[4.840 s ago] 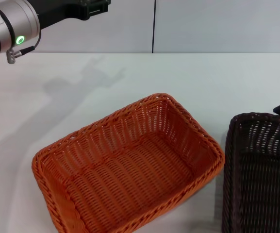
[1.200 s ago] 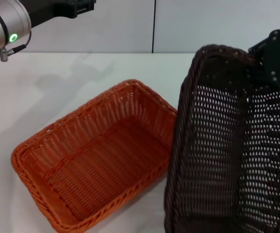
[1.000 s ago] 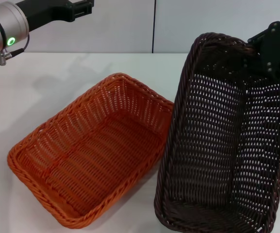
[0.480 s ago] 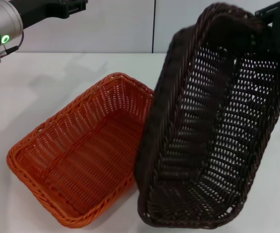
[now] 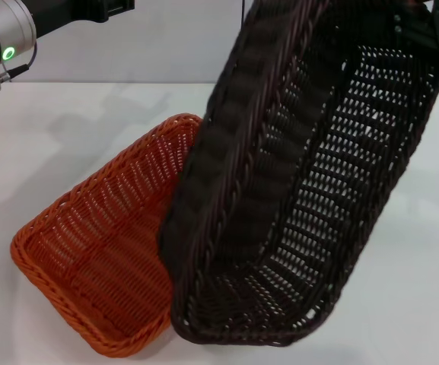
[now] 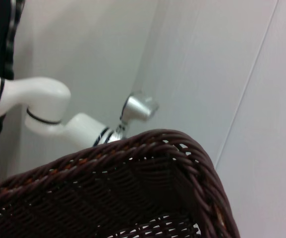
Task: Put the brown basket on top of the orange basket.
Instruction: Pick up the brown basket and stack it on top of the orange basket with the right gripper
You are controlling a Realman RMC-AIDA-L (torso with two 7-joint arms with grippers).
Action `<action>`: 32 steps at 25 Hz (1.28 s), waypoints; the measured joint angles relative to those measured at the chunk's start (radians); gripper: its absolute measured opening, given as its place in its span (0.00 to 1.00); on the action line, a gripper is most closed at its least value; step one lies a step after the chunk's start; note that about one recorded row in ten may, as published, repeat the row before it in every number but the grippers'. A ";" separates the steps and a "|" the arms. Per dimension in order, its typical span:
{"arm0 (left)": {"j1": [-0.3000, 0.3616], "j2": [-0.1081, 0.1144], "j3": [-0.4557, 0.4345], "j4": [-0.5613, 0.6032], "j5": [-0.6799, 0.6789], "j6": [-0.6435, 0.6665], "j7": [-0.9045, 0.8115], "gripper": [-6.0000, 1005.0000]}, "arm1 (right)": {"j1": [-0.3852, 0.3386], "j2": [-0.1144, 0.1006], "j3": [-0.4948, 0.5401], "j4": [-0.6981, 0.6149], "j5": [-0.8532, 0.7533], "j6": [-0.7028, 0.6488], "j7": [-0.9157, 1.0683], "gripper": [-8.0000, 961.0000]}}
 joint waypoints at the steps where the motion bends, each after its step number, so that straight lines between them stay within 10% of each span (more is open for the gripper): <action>1: -0.003 0.001 0.000 -0.004 0.000 0.000 0.000 0.85 | 0.001 0.013 0.011 0.015 0.013 -0.004 -0.013 0.15; 18: -0.011 0.005 0.000 -0.016 0.004 0.000 0.001 0.85 | -0.071 0.117 0.024 0.160 0.235 -0.164 -0.091 0.15; 32: -0.023 0.005 0.000 -0.046 0.003 0.000 0.001 0.85 | -0.065 0.120 -0.033 0.392 0.316 -0.187 -0.187 0.15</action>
